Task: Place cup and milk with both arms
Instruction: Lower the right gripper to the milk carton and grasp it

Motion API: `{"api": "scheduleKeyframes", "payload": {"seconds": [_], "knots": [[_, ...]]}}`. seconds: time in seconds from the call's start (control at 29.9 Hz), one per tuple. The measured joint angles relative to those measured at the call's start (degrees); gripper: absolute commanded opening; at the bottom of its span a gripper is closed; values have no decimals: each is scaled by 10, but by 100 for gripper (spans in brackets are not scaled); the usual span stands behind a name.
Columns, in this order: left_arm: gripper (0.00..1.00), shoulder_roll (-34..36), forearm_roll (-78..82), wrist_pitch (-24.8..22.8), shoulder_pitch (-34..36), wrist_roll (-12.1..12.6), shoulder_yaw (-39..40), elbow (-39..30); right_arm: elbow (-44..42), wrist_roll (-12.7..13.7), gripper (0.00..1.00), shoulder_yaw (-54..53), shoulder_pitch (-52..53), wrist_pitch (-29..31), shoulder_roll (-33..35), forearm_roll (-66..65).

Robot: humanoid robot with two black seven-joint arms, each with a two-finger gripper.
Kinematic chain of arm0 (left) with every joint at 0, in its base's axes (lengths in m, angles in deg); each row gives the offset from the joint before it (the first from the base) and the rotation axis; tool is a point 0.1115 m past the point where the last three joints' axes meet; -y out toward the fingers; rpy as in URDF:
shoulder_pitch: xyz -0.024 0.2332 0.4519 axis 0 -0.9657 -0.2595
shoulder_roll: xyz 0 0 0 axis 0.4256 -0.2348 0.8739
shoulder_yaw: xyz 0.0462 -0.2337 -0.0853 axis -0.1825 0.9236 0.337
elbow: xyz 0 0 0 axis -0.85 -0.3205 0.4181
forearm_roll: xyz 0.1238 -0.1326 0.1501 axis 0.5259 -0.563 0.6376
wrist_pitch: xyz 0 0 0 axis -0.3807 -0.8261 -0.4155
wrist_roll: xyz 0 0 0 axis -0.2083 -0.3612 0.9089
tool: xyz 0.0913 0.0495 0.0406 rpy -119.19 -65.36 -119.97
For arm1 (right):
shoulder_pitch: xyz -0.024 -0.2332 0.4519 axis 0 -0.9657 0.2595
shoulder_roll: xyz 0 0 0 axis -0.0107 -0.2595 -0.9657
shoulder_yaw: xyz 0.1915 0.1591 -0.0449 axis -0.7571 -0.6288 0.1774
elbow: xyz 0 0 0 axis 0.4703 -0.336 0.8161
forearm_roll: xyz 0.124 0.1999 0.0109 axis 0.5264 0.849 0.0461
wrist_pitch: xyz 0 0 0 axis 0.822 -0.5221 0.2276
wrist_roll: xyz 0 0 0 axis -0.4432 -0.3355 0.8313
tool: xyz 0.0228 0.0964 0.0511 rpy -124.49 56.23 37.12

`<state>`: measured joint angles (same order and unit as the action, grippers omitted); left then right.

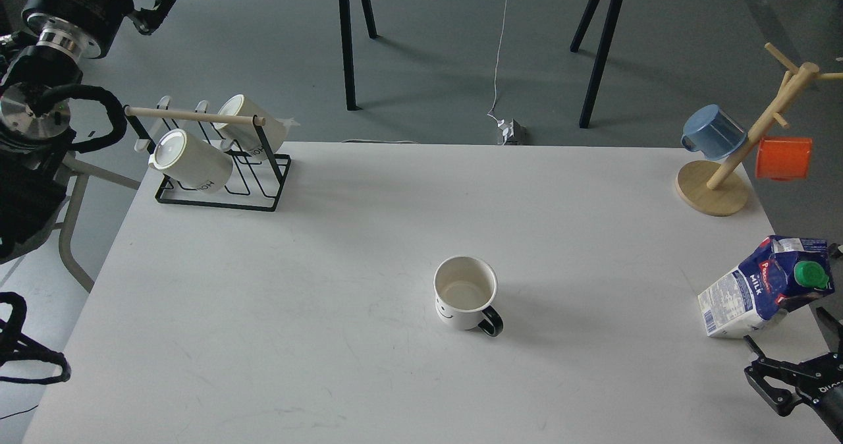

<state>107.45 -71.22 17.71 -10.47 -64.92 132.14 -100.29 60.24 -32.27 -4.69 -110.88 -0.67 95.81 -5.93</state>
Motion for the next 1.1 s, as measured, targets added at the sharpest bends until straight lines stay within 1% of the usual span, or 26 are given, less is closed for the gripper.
{"api": "scheduleKeyframes", "payload": {"seconds": [0.23, 0.37, 0.87, 1.1], "knots": [[100, 2, 1, 1, 0, 2, -2, 0, 0, -13, 100, -10, -1, 0, -1, 1], [100, 1, 1, 1, 1, 2, -16, 0, 0, -18, 100, -17, -1, 0, -4, 1], [100, 3, 1, 1, 2, 1, -22, 0, 1, -19, 100, -18, 1, 0, -42, -1], [100, 3, 1, 1, 1, 1, -23, 0, 1, -19, 100, -21, 2, 0, -46, -1]]}}
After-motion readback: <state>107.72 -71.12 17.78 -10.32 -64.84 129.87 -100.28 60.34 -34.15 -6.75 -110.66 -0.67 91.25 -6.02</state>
